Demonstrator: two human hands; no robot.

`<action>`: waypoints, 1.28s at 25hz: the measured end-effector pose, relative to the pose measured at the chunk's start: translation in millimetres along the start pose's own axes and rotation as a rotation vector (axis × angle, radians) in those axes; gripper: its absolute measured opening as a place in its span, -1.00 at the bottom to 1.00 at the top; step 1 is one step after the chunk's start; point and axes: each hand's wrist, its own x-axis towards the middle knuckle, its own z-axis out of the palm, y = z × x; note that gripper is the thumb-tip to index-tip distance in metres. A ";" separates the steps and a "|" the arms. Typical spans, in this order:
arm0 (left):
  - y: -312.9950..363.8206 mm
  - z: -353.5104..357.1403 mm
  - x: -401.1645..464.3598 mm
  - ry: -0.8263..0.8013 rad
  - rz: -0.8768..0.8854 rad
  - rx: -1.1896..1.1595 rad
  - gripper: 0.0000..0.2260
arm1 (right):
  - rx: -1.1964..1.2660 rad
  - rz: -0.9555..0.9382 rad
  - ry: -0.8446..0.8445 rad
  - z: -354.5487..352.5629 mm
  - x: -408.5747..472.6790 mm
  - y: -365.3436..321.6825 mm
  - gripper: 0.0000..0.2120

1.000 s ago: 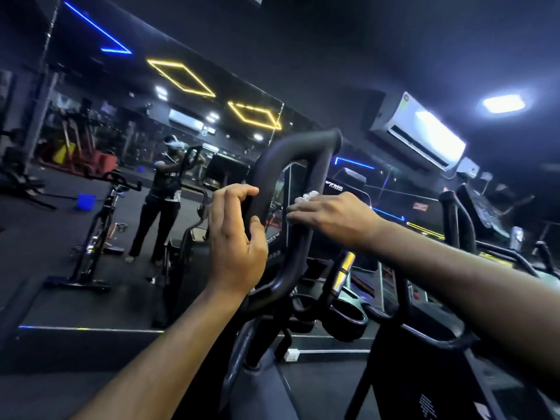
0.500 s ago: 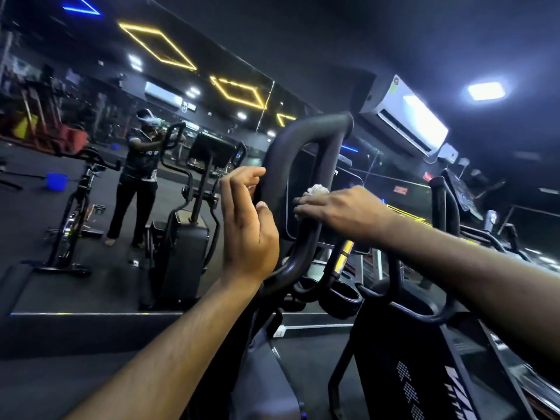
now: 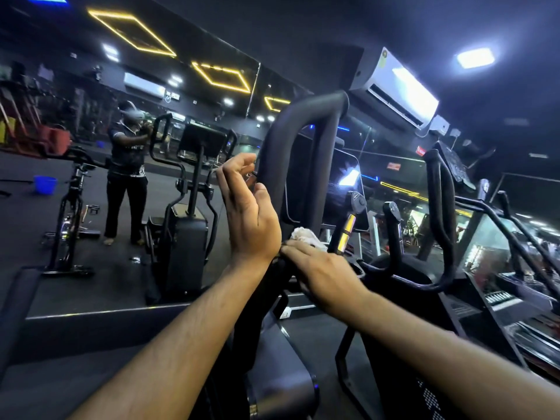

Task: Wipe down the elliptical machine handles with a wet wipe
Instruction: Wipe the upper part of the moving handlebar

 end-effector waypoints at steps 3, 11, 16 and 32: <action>2.1 -0.2 0.6 -0.016 -0.004 -0.011 -0.55 | 0.559 0.276 0.395 27.4 -4.7 -49.9 -0.57; -0.6 0.2 0.3 -0.017 -0.003 -0.015 -0.57 | 0.019 -0.005 0.340 -6.1 -21.2 9.0 -0.44; -0.2 -0.1 1.0 -0.014 -0.003 -0.003 -0.61 | -0.177 0.037 0.320 -8.4 -8.5 14.0 -0.55; -0.9 0.9 0.3 -0.012 -0.034 0.057 -0.68 | 1.608 0.666 0.872 -87.3 140.4 -10.6 -0.81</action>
